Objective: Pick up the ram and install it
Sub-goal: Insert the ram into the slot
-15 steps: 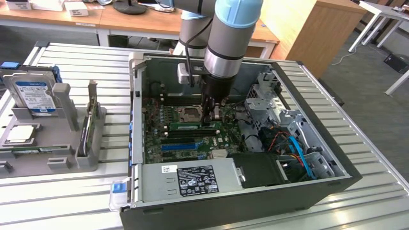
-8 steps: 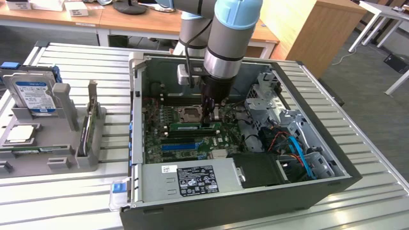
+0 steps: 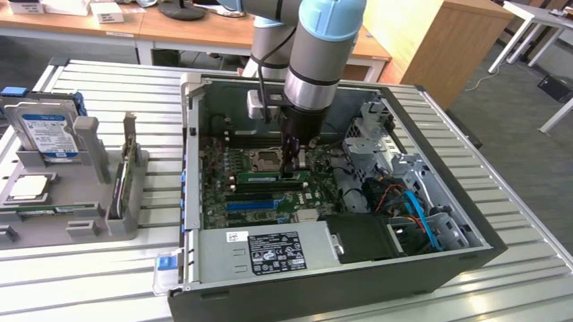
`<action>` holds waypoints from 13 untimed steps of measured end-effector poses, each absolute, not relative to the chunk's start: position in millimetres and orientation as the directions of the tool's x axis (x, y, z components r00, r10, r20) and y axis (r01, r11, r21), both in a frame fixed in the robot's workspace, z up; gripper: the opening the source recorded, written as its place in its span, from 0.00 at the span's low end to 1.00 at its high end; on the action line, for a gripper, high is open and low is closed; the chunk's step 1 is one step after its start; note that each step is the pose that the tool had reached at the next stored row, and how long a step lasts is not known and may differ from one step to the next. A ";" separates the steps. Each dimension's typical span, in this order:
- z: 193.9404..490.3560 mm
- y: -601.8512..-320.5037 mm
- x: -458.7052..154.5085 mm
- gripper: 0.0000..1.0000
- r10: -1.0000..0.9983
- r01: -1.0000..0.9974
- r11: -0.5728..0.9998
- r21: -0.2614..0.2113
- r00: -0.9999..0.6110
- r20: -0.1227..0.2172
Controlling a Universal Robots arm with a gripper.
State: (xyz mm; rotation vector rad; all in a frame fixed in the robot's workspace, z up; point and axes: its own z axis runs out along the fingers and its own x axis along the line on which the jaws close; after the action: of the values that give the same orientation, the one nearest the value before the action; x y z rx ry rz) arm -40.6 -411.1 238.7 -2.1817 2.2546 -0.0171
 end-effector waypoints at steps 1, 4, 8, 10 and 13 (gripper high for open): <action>238.4 -411.2 -40.7 0.12 -0.999 -0.999 0.033 -0.011 -0.033 0.005; 237.7 -411.3 -40.7 0.12 -0.999 -0.999 0.033 -0.011 -0.033 0.005; 236.8 -411.2 -40.6 0.12 -0.999 -0.999 0.033 -0.011 -0.033 0.004; 236.2 -411.3 -40.7 0.12 -0.999 -0.999 0.033 -0.011 -0.033 0.005; 236.2 -411.3 -40.7 0.12 -0.999 -0.999 0.033 -0.011 -0.033 0.005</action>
State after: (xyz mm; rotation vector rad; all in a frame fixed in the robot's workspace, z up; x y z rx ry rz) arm -40.7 -411.3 236.2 -2.1817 2.2548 -0.0171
